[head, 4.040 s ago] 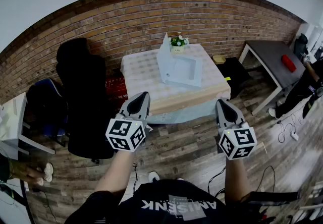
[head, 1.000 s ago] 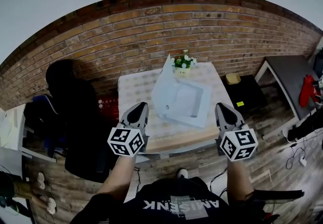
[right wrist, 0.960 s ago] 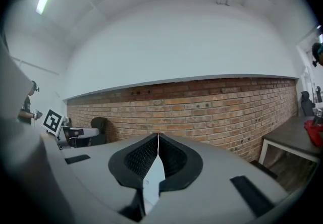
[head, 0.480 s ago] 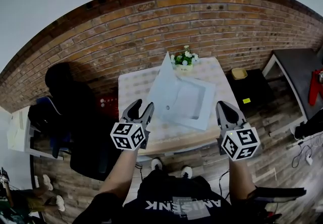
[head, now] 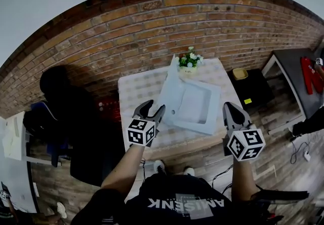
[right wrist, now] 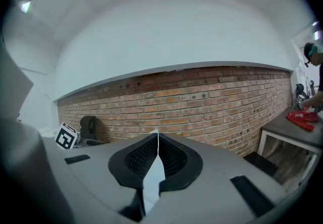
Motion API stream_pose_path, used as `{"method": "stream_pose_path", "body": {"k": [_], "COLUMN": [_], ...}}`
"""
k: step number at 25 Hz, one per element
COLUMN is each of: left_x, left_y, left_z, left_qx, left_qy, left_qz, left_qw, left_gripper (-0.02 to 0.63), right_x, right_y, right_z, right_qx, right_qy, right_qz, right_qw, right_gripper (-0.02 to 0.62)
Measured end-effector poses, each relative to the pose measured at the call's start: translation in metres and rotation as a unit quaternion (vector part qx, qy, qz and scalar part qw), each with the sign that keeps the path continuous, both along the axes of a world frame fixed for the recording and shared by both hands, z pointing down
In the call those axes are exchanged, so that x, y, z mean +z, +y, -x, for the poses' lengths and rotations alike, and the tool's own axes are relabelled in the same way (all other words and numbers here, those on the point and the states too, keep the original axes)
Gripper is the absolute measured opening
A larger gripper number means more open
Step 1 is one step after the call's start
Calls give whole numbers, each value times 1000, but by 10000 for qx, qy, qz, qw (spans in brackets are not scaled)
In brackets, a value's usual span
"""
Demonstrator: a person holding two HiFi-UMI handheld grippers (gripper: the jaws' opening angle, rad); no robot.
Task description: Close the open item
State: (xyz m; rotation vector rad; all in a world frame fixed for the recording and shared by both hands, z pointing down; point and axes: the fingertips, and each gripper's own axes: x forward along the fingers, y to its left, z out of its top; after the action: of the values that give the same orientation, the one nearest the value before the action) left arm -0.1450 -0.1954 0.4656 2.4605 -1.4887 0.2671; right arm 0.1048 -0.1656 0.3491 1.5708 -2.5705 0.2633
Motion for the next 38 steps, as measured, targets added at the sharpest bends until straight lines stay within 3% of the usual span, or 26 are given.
{"method": "stream_pose_path", "body": {"k": [14,19,23,26,38], "left_x": [20,25,39,38,40], "left_y": [-31,-40,-40,-39,-19], "left_z": [-8,-2,-3,-11,-79], "left_qx": [927,894,742,658,1211], "left_qy": [338,507,12,-46,-389], "left_qz": [127,147,270,242,99], "left_qw": [9950,9946,9969,9975,9918], "left_gripper": [216,136,105,78,72], "right_x": [15,19,21,22,32], "right_y": [-10,-8,-9,-16,-54], "right_z": [19,17,9,-4,-48], "right_qx": [742,976,1005,957,700], "right_qy": [195,261,246,216,-43], "right_qz": [300,341,368,354,505], "right_qw": [9966,9943,9939,9945,9963], "right_gripper": [41,41,41,41,41]}}
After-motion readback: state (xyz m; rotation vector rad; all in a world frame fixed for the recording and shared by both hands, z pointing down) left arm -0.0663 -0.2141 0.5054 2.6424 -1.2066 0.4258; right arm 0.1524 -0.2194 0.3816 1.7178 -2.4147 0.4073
